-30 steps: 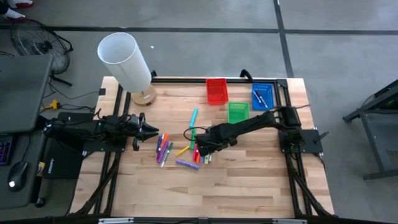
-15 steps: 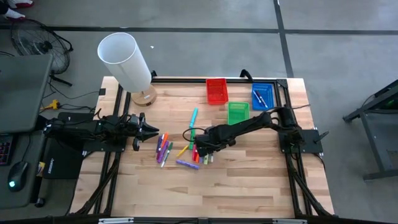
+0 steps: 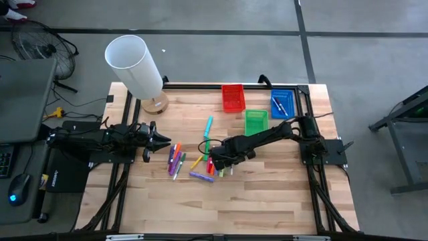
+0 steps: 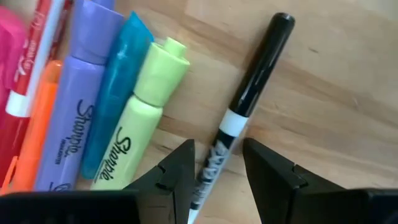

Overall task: Pick & Place Markers
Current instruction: Put the black marker in the blue bin

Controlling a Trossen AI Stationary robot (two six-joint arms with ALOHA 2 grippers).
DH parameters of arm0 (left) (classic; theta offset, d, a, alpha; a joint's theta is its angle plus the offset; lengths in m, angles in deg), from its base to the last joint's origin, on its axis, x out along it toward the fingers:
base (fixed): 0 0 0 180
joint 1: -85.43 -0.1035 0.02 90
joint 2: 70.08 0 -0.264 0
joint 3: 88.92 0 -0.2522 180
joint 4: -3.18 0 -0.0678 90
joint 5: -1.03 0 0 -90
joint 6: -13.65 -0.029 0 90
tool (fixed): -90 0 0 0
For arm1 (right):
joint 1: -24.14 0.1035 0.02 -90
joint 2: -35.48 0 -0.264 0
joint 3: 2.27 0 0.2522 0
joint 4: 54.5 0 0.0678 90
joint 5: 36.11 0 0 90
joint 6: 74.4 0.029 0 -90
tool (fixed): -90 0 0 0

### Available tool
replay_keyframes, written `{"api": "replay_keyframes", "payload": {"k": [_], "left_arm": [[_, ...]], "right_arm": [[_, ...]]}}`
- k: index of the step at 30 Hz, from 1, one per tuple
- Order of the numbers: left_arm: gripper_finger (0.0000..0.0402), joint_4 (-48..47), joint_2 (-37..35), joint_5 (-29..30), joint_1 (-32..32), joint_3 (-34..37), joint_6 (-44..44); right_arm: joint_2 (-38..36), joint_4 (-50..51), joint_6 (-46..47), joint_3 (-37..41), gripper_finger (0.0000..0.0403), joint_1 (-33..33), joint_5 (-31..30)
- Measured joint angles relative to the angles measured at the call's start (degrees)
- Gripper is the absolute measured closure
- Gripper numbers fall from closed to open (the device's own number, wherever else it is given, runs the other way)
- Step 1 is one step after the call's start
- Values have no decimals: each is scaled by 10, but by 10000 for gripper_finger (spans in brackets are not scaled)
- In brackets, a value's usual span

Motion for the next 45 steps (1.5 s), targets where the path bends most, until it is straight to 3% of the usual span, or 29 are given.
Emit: {"api": "replay_keyframes", "payload": {"k": [10, 16, 29, 45], "left_arm": [[318, 0, 0, 0, 0, 0, 0], [318, 0, 0, 0, 0, 0, 0], [318, 0, 0, -3, 0, 0, 0], [318, 0, 0, -3, 0, 0, 0]], "right_arm": [[0, 1, 10, 2, 274, 7, 10], [-4, -49, 16, 48, 282, 2, 35], [-6, -57, -51, 64, 382, -2, 46], [-5, -28, -127, 53, 383, -1, 34]]}}
